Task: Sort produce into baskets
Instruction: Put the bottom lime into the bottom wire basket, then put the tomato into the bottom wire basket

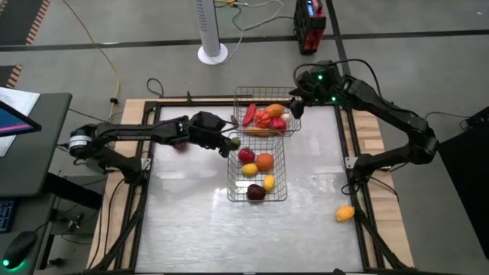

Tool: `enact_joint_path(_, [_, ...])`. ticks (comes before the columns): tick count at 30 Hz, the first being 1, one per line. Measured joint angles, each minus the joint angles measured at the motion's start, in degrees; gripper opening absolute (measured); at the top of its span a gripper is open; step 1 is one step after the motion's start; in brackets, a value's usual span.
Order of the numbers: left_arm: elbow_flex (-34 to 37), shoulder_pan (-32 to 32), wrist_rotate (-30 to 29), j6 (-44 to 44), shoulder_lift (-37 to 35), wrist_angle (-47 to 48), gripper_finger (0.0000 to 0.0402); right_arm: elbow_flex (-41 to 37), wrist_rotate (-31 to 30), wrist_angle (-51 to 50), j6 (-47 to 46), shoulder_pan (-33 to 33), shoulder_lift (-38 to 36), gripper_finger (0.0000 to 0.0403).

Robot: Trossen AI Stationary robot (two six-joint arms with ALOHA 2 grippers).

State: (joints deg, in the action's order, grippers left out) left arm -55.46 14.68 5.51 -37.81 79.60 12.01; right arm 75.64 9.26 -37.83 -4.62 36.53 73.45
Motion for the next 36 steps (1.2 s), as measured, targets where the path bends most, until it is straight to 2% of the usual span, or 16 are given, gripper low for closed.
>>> enact_joint_path(4, [0.0,-0.2,4.7,-0.5,4.5,-2.6,0.02,0.0,0.0,0.1,0.0,0.4,0.1,0.0321])
enact_joint_path(8, [0.0,-0.3,8.3,-2.2,6.6,-2.9,0.0238,0.0,0.0,-0.1,-0.3,0.4,0.1,0.0321])
enact_joint_path(15, [0.0,1.4,4.6,-2.9,4.0,-1.0,0.0312,0.0,-0.1,0.2,0.0,1.2,0.1,0.0321])
enact_joint_path(22, [0.0,4.8,2.1,-0.1,-2.9,3.0,0.0318,0.0,0.1,0.1,0.0,1.9,0.1,0.0321])
enact_joint_path(25, [0.0,5.4,-4.0,2.1,-6.9,9.7,0.0314,0.0,0.6,-0.2,0.0,1.9,0.1,0.0321])
enact_joint_path(29, [0.0,6.9,-12.2,3.7,-10.8,23.3,0.0312,0.0,1.1,-0.6,0.1,1.9,0.1,0.0321])
enact_joint_path(36, [0.2,11.9,-14.7,7.3,-11.8,44.5,0.0311,0.0,1.2,-0.6,0.2,1.8,0.1,0.0321])
